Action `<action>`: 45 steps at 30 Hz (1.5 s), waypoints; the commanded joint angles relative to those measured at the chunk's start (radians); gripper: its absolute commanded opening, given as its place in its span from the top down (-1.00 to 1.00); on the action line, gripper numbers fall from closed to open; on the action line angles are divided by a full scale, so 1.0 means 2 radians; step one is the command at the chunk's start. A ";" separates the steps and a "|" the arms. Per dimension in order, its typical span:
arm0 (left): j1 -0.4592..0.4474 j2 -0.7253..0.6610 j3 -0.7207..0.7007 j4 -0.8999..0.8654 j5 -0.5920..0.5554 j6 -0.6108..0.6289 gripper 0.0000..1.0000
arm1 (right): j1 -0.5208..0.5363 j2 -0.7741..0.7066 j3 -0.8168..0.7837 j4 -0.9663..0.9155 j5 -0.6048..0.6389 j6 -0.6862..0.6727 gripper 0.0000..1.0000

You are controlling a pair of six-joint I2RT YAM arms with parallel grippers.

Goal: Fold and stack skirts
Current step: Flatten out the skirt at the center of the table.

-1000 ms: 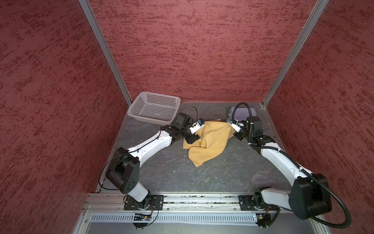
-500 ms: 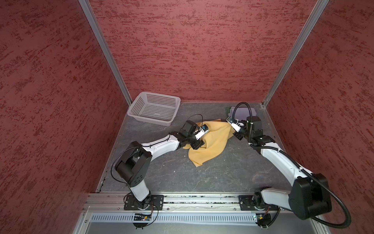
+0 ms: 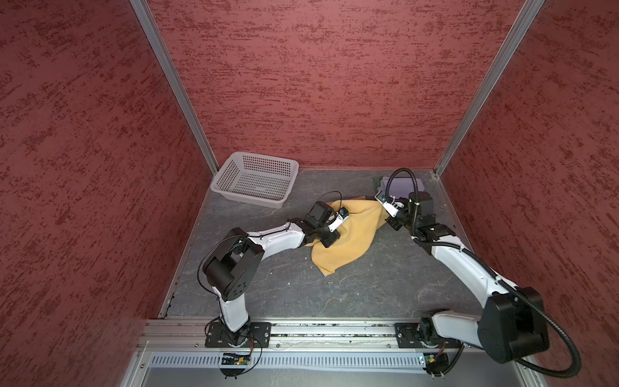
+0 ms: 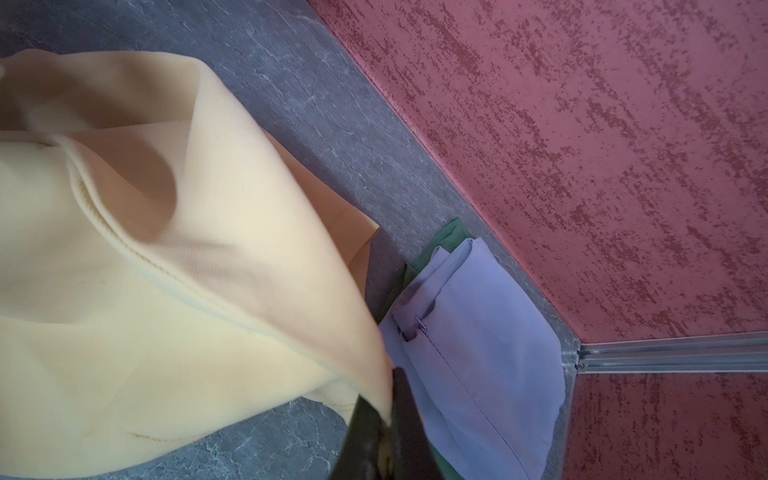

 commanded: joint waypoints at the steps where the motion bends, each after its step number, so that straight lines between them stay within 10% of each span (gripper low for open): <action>1: -0.002 -0.046 0.014 -0.005 -0.030 0.007 1.00 | -0.001 -0.011 0.002 0.030 -0.005 0.013 1.00; 17: 0.025 -0.152 0.196 -0.082 -0.208 0.138 1.00 | -0.001 -0.033 0.083 0.100 0.072 0.060 1.00; 36: 0.069 -0.235 0.173 -0.137 -0.156 0.191 1.00 | -0.001 -0.088 0.123 0.027 0.040 0.041 1.00; 45: 0.112 -0.156 0.252 -0.101 -0.169 0.175 1.00 | -0.001 -0.047 0.118 0.065 0.046 0.079 1.00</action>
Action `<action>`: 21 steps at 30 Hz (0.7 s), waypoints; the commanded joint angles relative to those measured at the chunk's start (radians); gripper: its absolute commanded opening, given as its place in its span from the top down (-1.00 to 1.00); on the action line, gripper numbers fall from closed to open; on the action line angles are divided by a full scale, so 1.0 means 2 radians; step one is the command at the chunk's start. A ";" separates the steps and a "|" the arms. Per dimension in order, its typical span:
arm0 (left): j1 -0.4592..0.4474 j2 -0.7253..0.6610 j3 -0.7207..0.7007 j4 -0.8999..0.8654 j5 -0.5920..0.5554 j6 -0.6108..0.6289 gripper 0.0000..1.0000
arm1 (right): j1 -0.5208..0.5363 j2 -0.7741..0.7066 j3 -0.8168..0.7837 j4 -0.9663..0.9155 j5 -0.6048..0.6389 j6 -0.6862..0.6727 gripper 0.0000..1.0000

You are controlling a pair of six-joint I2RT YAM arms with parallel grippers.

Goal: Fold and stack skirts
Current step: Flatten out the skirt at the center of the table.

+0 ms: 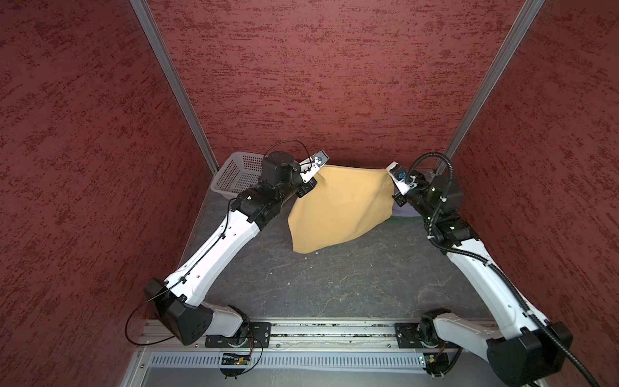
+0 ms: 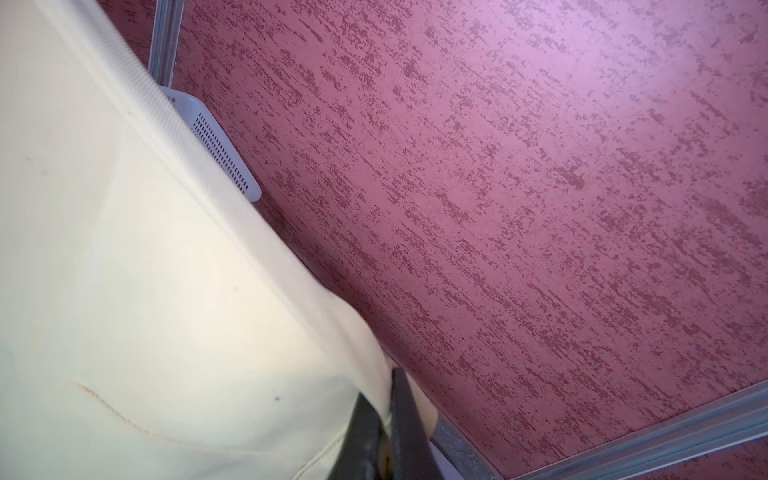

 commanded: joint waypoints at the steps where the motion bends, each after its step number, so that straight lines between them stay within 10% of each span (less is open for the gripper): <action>1: 0.032 0.034 0.041 0.024 -0.053 -0.013 1.00 | -0.020 0.021 0.002 0.035 0.075 0.030 1.00; 15: 0.068 0.303 0.387 0.005 -0.091 0.009 1.00 | -0.022 0.135 0.055 0.215 0.111 0.094 1.00; 21: 0.065 0.236 0.279 0.028 -0.071 0.009 1.00 | -0.023 0.101 0.003 0.212 0.060 0.055 1.00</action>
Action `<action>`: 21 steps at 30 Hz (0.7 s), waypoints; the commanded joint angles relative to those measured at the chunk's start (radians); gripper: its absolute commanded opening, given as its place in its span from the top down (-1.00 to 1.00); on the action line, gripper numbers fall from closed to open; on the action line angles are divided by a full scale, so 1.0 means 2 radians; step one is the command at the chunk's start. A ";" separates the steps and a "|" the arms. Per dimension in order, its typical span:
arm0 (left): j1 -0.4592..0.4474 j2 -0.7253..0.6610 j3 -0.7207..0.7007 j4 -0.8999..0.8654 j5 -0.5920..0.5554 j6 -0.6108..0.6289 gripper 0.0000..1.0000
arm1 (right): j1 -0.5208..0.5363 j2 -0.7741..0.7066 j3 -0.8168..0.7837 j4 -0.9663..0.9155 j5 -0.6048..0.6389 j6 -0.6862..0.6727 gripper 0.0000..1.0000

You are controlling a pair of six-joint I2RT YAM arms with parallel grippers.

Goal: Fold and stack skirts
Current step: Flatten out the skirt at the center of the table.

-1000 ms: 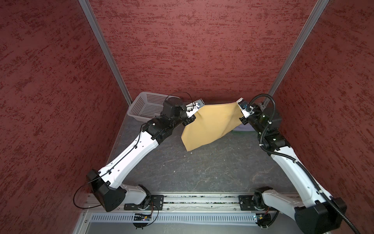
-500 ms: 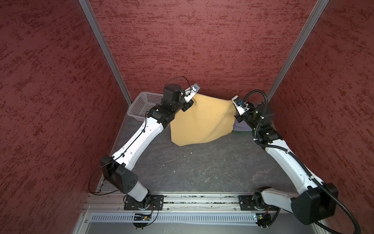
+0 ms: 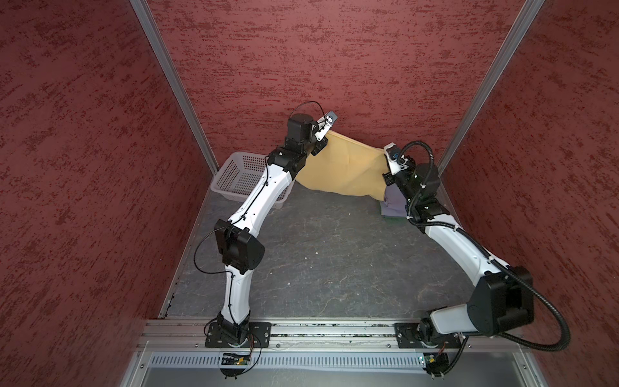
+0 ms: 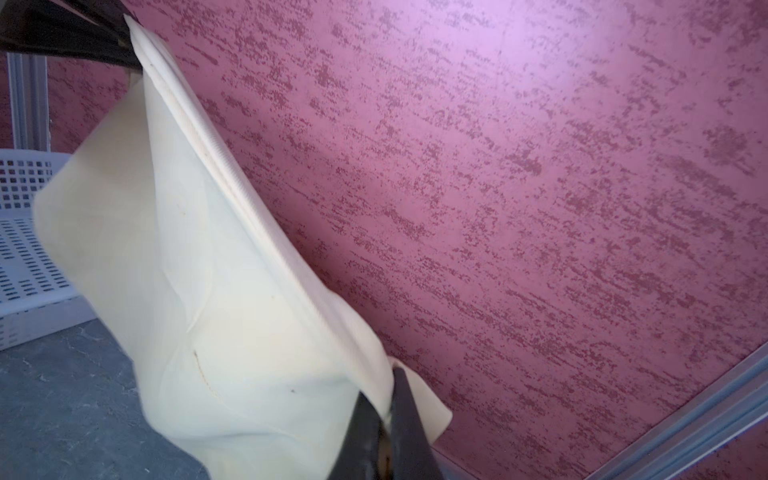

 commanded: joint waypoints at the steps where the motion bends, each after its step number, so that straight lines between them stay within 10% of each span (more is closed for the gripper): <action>1: 0.017 -0.081 -0.106 0.044 -0.032 0.004 1.00 | -0.018 -0.042 -0.042 0.008 -0.004 -0.024 1.00; 10: -0.046 -0.272 -0.482 0.087 -0.023 -0.019 1.00 | -0.015 -0.111 -0.200 -0.073 -0.109 0.029 1.00; 21: -0.139 -0.331 -0.634 -0.007 -0.067 -0.106 1.00 | 0.000 -0.124 -0.230 -0.225 -0.187 0.147 0.99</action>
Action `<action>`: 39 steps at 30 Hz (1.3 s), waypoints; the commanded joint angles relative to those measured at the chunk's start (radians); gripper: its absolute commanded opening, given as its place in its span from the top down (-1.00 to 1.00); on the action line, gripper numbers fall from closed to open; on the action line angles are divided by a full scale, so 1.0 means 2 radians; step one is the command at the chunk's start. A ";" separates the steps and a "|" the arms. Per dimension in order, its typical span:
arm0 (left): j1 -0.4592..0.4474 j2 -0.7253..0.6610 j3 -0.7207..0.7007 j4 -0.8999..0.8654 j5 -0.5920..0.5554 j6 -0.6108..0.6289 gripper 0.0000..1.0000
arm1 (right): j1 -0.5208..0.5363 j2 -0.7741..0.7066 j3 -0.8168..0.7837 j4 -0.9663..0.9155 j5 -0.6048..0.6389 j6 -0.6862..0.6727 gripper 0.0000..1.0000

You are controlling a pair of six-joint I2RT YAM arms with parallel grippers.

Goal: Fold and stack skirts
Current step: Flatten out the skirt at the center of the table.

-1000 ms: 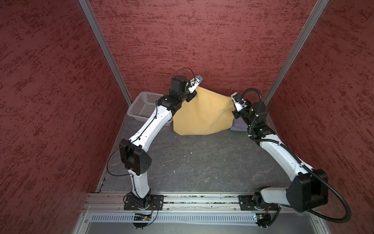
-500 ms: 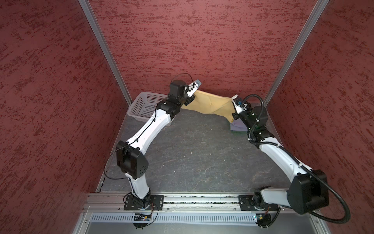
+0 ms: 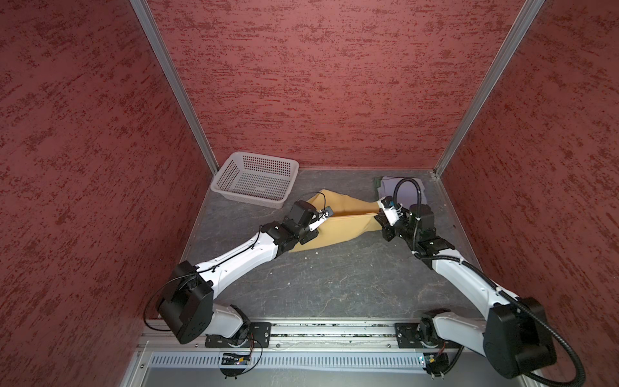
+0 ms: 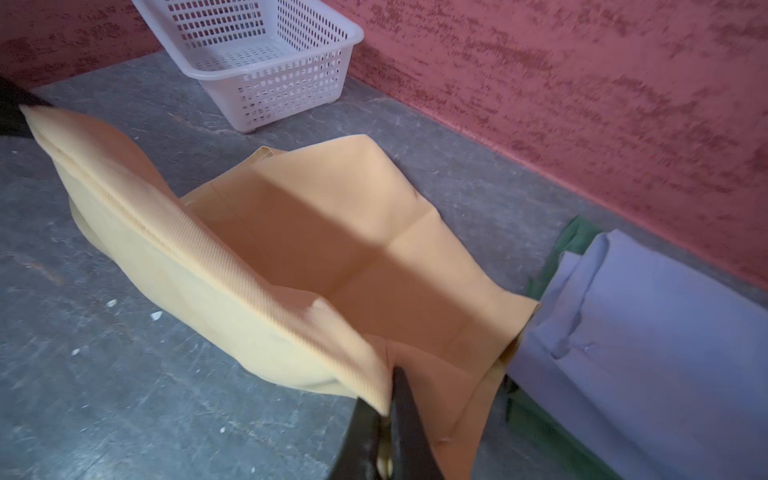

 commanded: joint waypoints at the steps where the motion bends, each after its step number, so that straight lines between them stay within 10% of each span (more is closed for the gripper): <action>1: -0.019 -0.025 -0.016 -0.032 -0.013 -0.050 1.00 | 0.004 -0.006 -0.004 -0.055 -0.031 0.059 0.95; 14: -0.076 -0.014 -0.060 -0.082 0.060 -0.074 1.00 | 0.008 -0.020 -0.019 -0.103 -0.038 0.120 0.48; 28: -0.135 -0.034 -0.071 -0.097 0.093 -0.068 1.00 | 0.016 -0.093 -0.007 -0.039 -0.024 0.027 0.13; 34: -0.140 -0.051 -0.073 -0.106 0.106 -0.109 -0.37 | 0.017 -0.004 0.050 -0.057 -0.019 0.079 0.14; 39: -0.122 -0.093 -0.083 -0.087 0.116 -0.141 -0.71 | 0.019 0.054 0.099 -0.086 -0.018 0.148 0.24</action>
